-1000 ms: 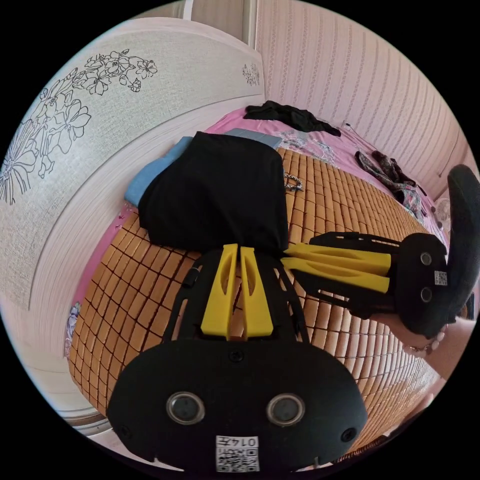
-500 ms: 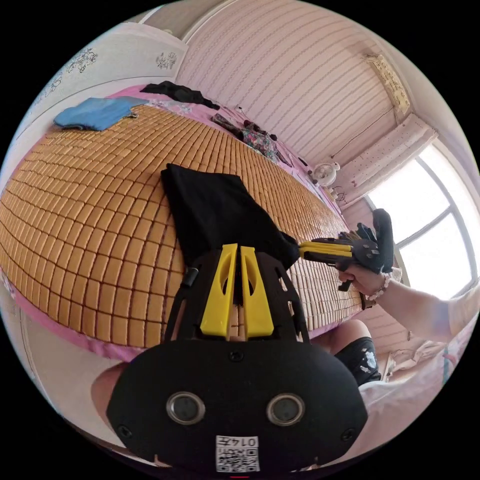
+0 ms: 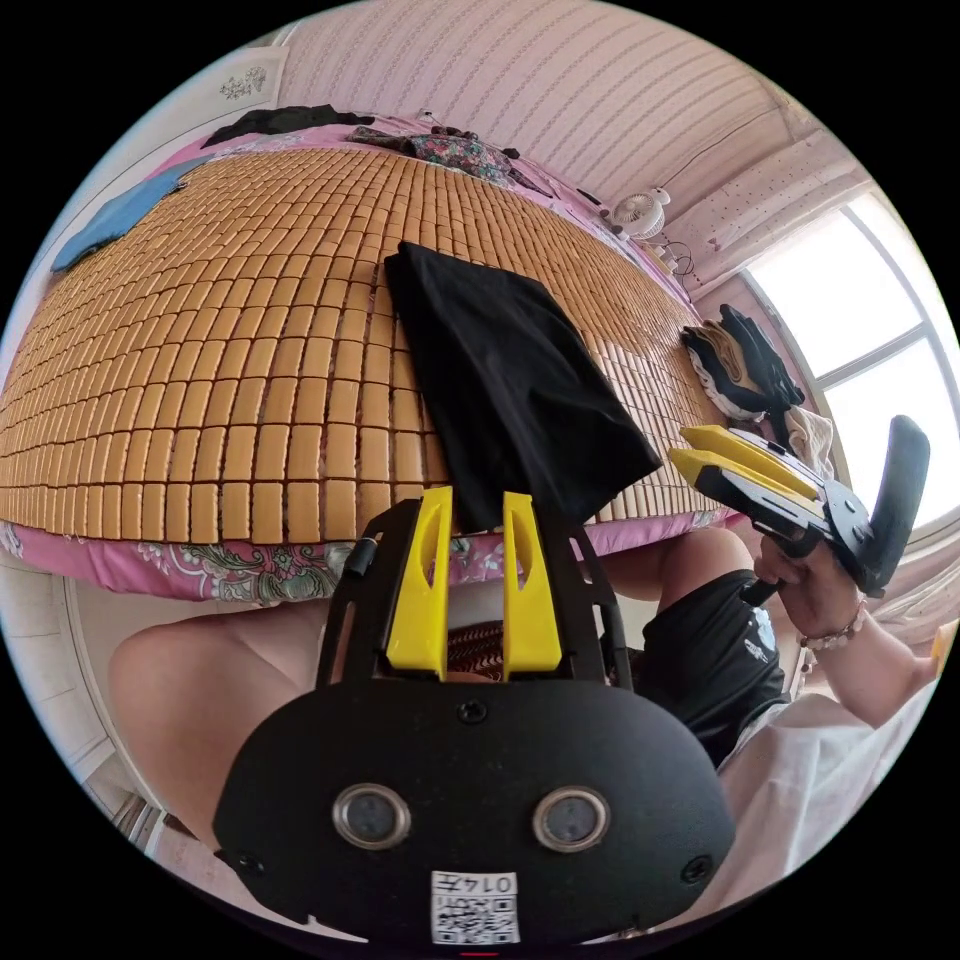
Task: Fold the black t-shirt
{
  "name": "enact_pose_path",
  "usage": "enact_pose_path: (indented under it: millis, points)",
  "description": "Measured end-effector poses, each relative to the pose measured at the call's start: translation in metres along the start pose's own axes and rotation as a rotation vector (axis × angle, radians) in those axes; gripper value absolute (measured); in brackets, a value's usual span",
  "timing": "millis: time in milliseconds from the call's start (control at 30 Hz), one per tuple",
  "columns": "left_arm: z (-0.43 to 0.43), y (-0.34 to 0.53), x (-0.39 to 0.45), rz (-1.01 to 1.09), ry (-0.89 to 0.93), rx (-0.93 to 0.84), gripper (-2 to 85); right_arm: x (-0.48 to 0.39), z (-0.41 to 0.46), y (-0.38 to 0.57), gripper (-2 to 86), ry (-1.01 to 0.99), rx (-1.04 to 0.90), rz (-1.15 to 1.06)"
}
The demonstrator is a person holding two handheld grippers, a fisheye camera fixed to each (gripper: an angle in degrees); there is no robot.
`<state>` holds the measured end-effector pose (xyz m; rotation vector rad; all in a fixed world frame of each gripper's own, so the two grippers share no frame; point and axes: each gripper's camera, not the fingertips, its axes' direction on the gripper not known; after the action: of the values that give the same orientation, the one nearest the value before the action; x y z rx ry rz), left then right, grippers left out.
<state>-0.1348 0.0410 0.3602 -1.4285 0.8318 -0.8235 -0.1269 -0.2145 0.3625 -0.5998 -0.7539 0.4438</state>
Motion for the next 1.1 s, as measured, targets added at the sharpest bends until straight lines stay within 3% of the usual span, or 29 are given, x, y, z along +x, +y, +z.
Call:
enact_pose_path:
  millis: [67,133,233,333,467,633,800,1100]
  points:
    - [0.014,-0.003,0.011,0.041,-0.07,-0.05,4.4,-0.019,0.011,-0.003,9.7,-0.091,-0.064,-0.134]
    - [0.018,-0.004,0.019,0.05,-0.116,-0.039,3.0,-0.026,0.038,-0.009,8.7,0.034,-0.167,-0.138]
    - [0.025,-0.007,0.027,0.081,-0.072,-0.06,0.6,-0.017,0.064,-0.018,5.4,0.026,-0.283,-0.118]
    - [0.029,-0.014,0.039,0.092,-0.095,-0.081,-0.4,-0.007,0.055,-0.021,2.1,0.093,-0.221,-0.14]
    - [0.015,-0.023,0.051,0.101,-0.087,-0.044,-0.5,0.026,0.023,-0.039,0.3,-0.088,-0.218,-0.069]
    - [-0.031,-0.035,0.064,0.136,-0.046,0.104,-0.7,0.117,-0.066,-0.05,0.8,-0.27,0.086,0.234]
    - [-0.056,-0.046,0.077,0.127,-0.005,0.175,-0.7,0.167,-0.097,-0.043,3.8,0.061,0.086,0.339]
    - [-0.042,-0.055,0.104,0.109,-0.017,0.128,-0.7,0.172,-0.093,-0.05,9.3,0.096,-0.047,0.293]
